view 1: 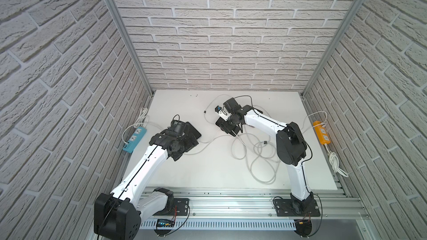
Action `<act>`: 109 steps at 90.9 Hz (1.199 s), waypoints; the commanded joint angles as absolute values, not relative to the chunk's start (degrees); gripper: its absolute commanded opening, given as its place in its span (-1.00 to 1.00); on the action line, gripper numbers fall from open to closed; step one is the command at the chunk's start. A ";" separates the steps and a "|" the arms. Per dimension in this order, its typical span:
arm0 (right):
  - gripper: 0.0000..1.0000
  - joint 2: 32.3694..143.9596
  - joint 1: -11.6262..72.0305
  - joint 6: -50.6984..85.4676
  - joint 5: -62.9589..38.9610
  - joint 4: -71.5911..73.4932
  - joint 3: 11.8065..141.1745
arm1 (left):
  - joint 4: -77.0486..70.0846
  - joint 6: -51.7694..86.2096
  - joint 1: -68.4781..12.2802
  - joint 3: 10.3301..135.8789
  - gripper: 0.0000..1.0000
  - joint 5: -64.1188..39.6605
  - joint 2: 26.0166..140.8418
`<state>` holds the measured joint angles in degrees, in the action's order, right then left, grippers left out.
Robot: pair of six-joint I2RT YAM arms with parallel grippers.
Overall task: Plug the charging cable into the phone
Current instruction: Place the phone at the center of the board.
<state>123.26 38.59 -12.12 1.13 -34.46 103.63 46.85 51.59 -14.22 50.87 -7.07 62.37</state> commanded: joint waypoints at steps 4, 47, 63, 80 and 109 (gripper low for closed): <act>0.17 123.58 39.54 -5.73 12.39 -31.71 106.23 | 46.32 51.68 -14.17 52.22 0.96 -6.88 60.75; 0.25 125.33 41.57 -1.64 -9.06 -43.12 104.16 | 41.63 53.07 -14.21 51.21 0.96 -10.06 66.72; 0.99 121.78 42.54 -0.41 -9.01 -37.95 99.15 | 38.42 54.09 -14.24 53.75 0.96 -11.27 71.52; 0.99 114.24 42.45 -4.87 -13.71 -37.79 95.71 | 38.84 52.91 -14.23 58.10 0.97 -11.72 75.23; 0.70 106.62 41.90 -5.85 -22.52 -40.19 85.68 | 38.55 52.15 -14.21 69.32 0.96 -13.77 86.65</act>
<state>105.91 42.04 -7.29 -17.87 -38.26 88.88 39.72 53.41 -14.22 64.55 -12.10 82.30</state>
